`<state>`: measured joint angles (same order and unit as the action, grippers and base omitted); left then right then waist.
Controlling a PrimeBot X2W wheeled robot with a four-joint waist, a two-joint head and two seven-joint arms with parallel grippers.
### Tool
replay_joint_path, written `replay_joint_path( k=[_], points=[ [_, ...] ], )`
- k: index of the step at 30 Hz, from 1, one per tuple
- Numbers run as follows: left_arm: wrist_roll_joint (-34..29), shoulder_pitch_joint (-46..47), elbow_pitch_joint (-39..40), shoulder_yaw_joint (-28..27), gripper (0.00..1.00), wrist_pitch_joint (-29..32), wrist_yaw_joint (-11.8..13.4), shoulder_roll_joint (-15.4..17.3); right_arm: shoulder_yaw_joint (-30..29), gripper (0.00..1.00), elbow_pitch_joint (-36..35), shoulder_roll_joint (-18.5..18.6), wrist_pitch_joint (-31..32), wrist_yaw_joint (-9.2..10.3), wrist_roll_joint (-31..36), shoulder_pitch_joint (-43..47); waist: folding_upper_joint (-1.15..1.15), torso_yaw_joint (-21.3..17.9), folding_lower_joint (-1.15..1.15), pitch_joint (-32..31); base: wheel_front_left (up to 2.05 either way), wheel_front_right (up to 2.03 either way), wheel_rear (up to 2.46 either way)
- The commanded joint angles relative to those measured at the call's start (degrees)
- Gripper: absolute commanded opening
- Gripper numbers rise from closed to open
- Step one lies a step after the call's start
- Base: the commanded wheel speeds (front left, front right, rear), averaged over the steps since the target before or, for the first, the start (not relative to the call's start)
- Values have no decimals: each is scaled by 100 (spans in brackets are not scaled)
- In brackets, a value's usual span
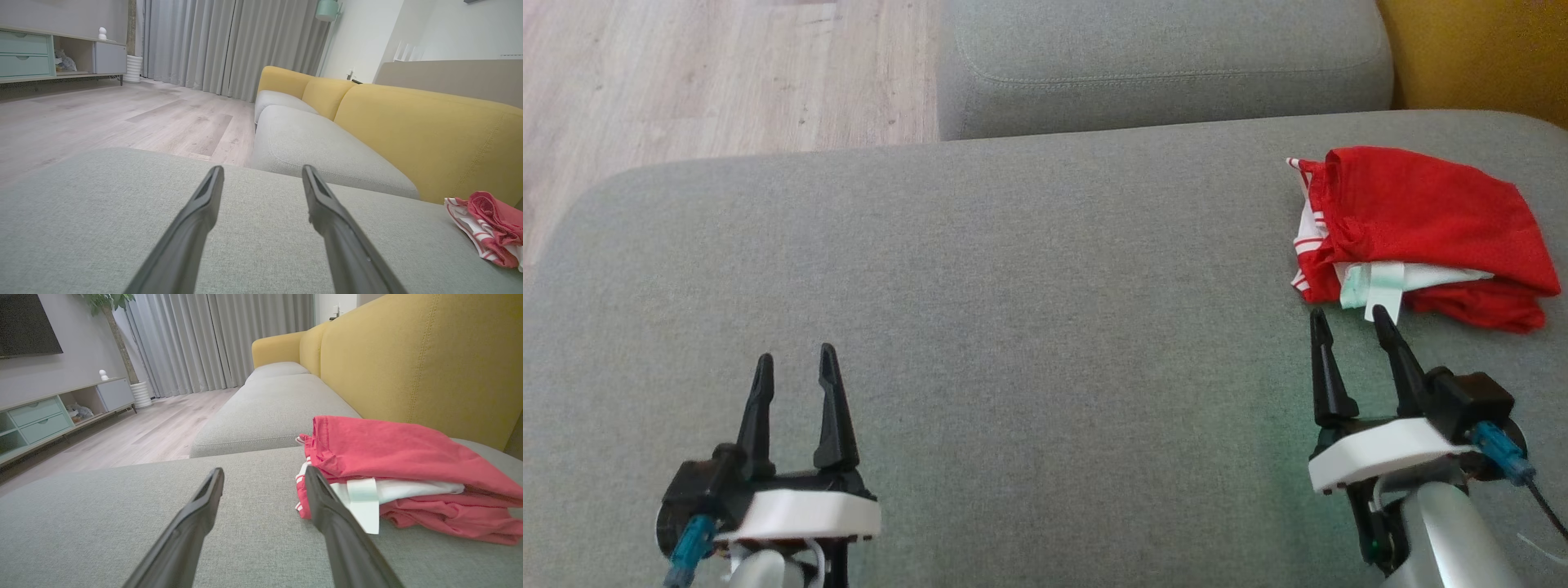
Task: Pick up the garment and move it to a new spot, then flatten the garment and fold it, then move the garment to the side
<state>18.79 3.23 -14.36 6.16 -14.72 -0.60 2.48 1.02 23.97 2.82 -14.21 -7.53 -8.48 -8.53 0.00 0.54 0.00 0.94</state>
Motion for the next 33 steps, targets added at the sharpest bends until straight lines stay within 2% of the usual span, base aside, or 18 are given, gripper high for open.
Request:
replay_joint_path(
  k=[1, 12, 13, 14, 17, 33],
  points=[
    [21, 251, 160, -179, 100, -28, -39, 40, 145, 100, -167, 6, -76, 4, 49, -132, 0, -5, 0, 1, 0, 0, 0],
    [371, 261, 83, -221, 100, -28, -52, 40, 173, 100, -156, 6, -78, 4, 30, -195, 0, -60, 0, 35, 0, 0, 0],
    [393, 262, 85, -227, 0, -28, -48, 40, 178, 0, -155, 6, -78, 4, 31, -197, 0, -64, 0, 36, 0, 0, 0],
    [395, -1, -116, -23, 0, 3, -49, -1, 27, 0, 53, -3, 4, -1, -7, -4, 0, -63, 0, 36, 0, 0, 0],
    [427, -79, -326, -15, 0, 16, -45, -6, 17, 0, 250, -12, 27, -1, -40, 86, 0, -64, 0, 35, 0, 0, 0],
    [1374, -28, -278, -185, 0, 304, -133, 0, -86, 0, 75, -10, 307, 0, -1184, 111, 0, -62, 0, 20, 0, 0, 0]
  ],
)
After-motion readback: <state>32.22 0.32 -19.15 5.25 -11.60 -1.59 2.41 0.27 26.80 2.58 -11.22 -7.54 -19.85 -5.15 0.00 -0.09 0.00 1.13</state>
